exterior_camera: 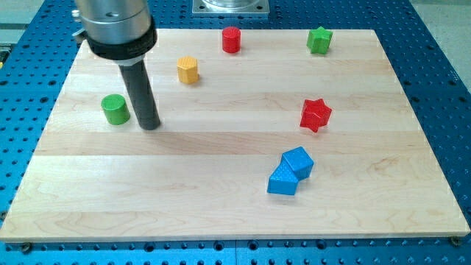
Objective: Move the triangle to the center right of the board
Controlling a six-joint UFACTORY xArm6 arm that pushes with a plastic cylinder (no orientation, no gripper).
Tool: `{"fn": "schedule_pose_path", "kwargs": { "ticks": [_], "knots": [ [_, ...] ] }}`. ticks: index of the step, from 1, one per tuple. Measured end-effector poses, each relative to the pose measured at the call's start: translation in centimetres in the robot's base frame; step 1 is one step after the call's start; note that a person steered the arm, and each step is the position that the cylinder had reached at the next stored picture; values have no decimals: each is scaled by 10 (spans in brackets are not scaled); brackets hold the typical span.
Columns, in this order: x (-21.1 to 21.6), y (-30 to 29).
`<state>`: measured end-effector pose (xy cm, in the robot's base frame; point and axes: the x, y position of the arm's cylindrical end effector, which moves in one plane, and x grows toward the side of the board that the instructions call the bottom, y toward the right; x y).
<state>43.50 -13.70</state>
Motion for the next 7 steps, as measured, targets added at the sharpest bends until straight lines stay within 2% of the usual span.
{"fn": "schedule_pose_path", "kwargs": {
  "ticks": [1, 6, 7],
  "knots": [
    [0, -55],
    [-6, -40],
    [-2, 13]
  ]
}}
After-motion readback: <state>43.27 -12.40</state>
